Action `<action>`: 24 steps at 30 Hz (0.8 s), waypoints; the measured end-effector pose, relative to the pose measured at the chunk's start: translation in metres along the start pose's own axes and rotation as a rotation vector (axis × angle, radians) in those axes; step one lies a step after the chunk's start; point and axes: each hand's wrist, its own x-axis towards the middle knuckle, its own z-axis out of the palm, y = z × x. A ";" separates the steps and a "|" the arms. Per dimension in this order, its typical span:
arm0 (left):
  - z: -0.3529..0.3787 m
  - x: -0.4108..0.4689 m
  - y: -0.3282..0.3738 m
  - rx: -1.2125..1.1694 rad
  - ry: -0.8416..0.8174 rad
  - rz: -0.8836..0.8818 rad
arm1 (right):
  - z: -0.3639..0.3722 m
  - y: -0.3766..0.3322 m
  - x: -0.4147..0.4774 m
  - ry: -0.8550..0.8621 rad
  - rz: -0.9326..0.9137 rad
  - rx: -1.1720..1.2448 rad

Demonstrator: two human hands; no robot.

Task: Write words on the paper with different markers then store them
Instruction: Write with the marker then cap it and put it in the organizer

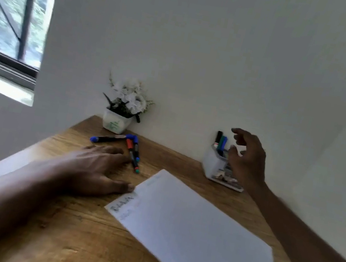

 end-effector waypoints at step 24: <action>0.004 0.009 -0.008 -0.041 0.066 0.037 | 0.186 -0.133 0.022 -0.814 0.185 -0.196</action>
